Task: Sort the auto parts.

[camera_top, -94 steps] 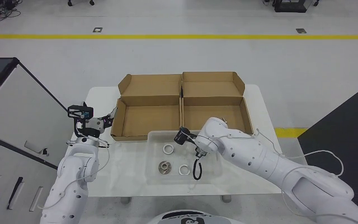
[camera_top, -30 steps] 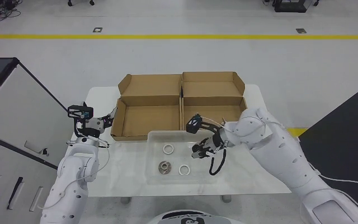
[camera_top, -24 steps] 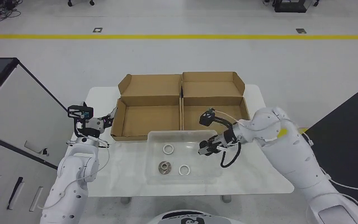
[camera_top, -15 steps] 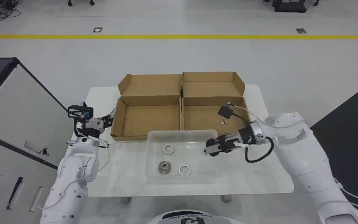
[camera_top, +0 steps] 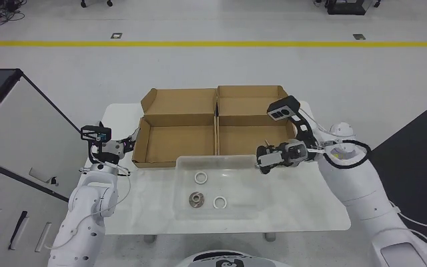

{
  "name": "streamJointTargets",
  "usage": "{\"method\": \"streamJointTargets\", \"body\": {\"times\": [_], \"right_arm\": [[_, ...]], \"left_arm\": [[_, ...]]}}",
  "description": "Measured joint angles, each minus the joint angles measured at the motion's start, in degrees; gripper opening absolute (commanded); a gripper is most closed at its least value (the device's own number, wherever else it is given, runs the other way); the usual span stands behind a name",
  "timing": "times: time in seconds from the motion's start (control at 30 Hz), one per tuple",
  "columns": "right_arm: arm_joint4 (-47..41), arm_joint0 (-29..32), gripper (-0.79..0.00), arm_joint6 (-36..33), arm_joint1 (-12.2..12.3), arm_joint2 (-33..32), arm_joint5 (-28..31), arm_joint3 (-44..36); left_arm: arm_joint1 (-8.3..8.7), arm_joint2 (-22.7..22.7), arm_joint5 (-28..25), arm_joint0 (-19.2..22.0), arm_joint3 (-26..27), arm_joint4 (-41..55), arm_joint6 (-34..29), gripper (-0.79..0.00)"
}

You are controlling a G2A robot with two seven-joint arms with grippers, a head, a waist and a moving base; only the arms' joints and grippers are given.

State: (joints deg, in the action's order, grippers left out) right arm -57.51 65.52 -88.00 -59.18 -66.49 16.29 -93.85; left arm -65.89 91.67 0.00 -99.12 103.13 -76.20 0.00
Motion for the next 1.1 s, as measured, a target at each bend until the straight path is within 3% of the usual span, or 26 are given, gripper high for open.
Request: {"method": "streamJointTargets", "body": {"times": [0.13,0.6,0.9,1.1], "right_arm": [[-4.46,-2.23,-0.785,0.0,-0.9,2.03,0.0,0.62],[-2.55,-2.7,-0.785,2.42,-1.05,2.18,-1.5,-1.45],[1.47,-9.43,-0.785,6.12,-2.09,4.08,-5.26,-0.95],[-3.4,-11.77,-0.785,7.75,-3.36,6.38,-6.39,0.67]], "left_arm": [[0.0,0.0,0.0,0.0,0.0,0.0,0.0,0.0],[0.0,0.0,0.0,0.0,0.0,0.0,0.0,0.0],[0.0,0.0,0.0,0.0,0.0,0.0,0.0,0.0],[0.0,0.0,0.0,0.0,0.0,0.0,0.0,0.0]]}}
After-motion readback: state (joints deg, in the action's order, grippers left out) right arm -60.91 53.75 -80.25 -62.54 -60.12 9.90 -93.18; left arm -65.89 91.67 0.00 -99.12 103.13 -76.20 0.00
